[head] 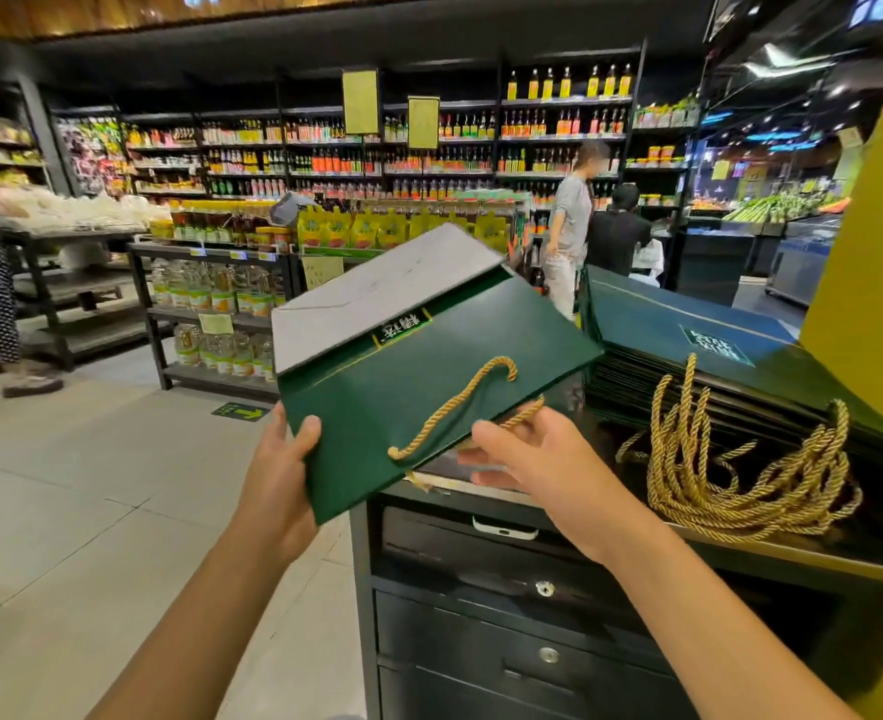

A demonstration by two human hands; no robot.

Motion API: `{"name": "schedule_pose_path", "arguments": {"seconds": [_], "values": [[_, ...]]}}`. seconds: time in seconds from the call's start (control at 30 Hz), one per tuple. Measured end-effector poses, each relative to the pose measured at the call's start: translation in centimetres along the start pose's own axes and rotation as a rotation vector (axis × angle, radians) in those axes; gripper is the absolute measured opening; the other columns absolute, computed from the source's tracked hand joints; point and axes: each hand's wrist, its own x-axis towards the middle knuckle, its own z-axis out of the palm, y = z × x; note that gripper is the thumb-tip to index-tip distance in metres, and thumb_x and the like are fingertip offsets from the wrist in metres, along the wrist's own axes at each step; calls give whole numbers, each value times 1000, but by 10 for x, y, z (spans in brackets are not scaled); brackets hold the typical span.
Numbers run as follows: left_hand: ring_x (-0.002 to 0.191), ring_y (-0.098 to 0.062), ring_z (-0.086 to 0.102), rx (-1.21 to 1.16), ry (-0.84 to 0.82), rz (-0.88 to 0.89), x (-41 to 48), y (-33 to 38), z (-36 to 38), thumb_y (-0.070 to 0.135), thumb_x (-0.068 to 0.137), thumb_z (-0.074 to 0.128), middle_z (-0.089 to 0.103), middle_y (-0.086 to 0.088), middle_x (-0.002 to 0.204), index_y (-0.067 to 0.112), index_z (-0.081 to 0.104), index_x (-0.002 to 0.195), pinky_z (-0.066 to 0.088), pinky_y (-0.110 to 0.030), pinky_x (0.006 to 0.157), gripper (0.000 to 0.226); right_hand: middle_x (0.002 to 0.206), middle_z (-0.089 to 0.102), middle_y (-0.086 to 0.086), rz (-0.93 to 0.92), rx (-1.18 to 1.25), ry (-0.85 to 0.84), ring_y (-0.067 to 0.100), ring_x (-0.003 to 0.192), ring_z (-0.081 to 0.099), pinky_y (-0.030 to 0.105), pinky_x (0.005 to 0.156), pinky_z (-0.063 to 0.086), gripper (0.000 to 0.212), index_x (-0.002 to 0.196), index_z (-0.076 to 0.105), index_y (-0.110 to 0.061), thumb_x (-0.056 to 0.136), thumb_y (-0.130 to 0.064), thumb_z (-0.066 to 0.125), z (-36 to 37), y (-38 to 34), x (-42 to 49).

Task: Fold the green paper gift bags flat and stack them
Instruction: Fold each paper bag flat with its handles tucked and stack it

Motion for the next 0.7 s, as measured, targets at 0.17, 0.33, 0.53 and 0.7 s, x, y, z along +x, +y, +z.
{"name": "schedule_pose_path", "arguments": {"seconds": [0.17,0.33,0.53,0.7], "values": [[101,-24,72,182,64,-78,13,4,-26,12,109,40,72,0,121,33,57,133,63,-39,67,37,92,76,8,29,-401,-121,21,78,74,30,68,60,14,97,76,-13,98,-19,64,-22,6,-10],[103,-32,69,431,91,-117,24,3,-32,13,107,46,70,-7,118,33,58,128,59,-45,80,31,68,68,-4,-271,-761,121,10,61,59,33,64,51,21,80,72,-21,97,-25,61,-41,10,-5],[102,-32,68,729,90,-90,40,-2,-21,17,104,54,68,-14,117,16,56,135,57,-39,72,31,156,43,-2,-260,-1131,4,14,148,31,25,119,19,45,151,46,-16,108,-29,42,-50,35,22],[100,-26,63,1337,81,132,55,-2,-12,23,100,53,66,-13,118,11,62,129,51,-37,77,32,166,25,-4,-74,-1158,-111,10,154,16,21,120,8,49,158,31,-19,111,-31,27,-54,45,26]]}}
